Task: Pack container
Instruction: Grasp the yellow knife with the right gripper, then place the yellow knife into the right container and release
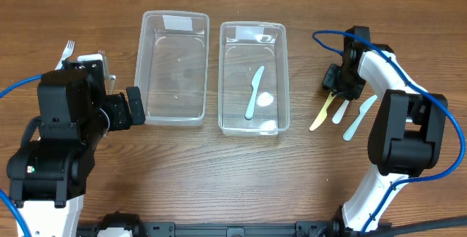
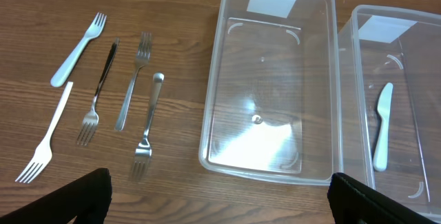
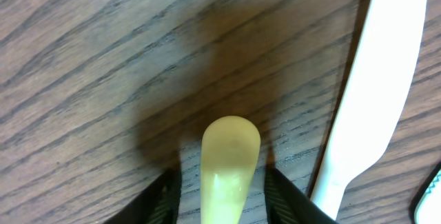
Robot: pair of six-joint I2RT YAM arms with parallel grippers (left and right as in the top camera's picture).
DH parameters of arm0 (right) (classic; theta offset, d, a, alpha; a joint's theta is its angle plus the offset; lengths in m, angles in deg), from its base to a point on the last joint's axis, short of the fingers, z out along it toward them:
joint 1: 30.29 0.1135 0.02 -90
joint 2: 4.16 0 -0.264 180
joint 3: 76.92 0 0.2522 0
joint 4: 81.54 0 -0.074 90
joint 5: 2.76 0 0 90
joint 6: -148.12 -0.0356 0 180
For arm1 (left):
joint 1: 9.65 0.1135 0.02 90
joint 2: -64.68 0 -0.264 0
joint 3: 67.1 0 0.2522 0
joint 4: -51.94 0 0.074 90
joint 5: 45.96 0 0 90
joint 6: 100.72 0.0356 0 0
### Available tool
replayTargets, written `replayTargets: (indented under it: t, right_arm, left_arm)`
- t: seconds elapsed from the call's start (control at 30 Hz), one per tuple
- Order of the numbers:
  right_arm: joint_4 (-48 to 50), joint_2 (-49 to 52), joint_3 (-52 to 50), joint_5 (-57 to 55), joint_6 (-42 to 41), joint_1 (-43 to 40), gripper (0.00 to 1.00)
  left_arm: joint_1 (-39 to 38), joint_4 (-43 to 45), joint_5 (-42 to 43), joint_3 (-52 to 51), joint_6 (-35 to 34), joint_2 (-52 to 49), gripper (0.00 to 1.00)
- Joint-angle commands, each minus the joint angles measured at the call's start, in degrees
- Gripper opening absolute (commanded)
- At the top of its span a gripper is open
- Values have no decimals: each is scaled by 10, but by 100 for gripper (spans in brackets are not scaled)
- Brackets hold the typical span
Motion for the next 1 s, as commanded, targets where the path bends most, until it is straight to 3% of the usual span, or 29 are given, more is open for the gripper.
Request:
replayTargets:
  t: [0.0, 0.3, 0.47, 0.6, 0.8, 0.97]
  right_arm:
    - [0, 16, -20, 24, -2, 0, 34]
    - [0, 15, -18, 24, -2, 0, 4]
    - [-28, -4, 12, 18, -2, 1, 4]
    - [-88, -80, 91, -1, 11, 32, 4]
    - [-160, -164, 232, -2, 17, 185, 4]
    - [-133, -132, 217, -1, 3, 287, 4]
  left_arm:
    - [3, 1, 11, 15, 2, 0, 100]
    - [3, 1, 11, 15, 2, 0, 100]
    - [3, 1, 10, 15, 2, 0, 100]
    - [3, 4, 10, 15, 2, 0, 100]
    - [3, 3, 11, 15, 2, 0, 100]
    - [3, 1, 11, 15, 2, 0, 100]
